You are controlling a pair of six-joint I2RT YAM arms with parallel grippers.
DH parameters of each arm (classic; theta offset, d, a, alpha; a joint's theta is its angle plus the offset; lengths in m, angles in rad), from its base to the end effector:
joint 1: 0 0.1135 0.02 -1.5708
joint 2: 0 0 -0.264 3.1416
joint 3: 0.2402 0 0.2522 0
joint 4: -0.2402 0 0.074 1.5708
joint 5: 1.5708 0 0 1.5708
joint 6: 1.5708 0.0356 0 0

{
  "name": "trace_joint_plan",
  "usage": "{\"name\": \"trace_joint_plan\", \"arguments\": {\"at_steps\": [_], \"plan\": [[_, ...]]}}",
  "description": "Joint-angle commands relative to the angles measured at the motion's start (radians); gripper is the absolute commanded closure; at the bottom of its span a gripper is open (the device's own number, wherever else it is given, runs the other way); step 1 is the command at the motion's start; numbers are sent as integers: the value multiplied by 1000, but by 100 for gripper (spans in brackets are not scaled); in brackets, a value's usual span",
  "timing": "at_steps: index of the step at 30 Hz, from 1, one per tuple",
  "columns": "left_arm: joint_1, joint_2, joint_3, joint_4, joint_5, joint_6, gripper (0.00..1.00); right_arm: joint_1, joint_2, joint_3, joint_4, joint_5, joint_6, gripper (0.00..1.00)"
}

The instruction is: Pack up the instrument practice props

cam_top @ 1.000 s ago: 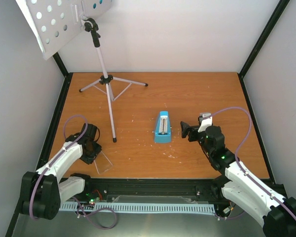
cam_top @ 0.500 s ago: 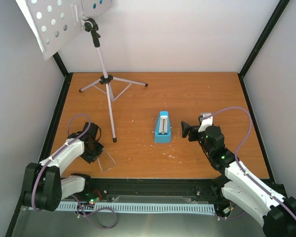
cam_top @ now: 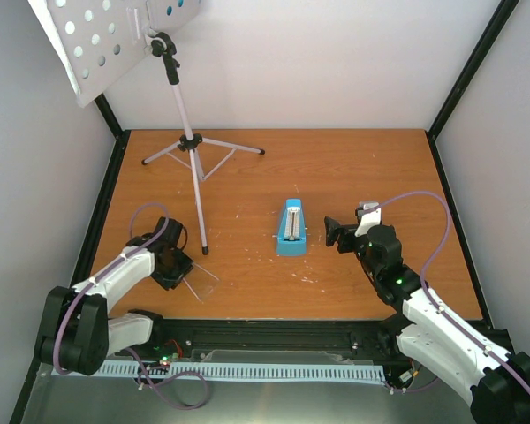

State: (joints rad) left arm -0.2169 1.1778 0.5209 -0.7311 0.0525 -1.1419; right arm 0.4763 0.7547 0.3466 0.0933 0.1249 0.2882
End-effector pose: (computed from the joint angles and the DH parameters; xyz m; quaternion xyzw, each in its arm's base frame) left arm 0.1651 -0.0383 0.1476 -0.4420 0.8920 -0.0777 0.0546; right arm 0.1623 0.0787 0.2184 -0.0393 0.8075 0.1719 0.5629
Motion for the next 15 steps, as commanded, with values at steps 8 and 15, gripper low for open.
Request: {"name": "trace_joint_plan", "arguments": {"at_steps": [8, 15], "plan": [[-35, 39, -17, -1, 14, 0, 81, -1, -12, 5, -2, 29, 3, 0], [-39, 19, -6, -1, -1, 7, 100, -2, -11, -2, 4, 47, 4, 0]]}}
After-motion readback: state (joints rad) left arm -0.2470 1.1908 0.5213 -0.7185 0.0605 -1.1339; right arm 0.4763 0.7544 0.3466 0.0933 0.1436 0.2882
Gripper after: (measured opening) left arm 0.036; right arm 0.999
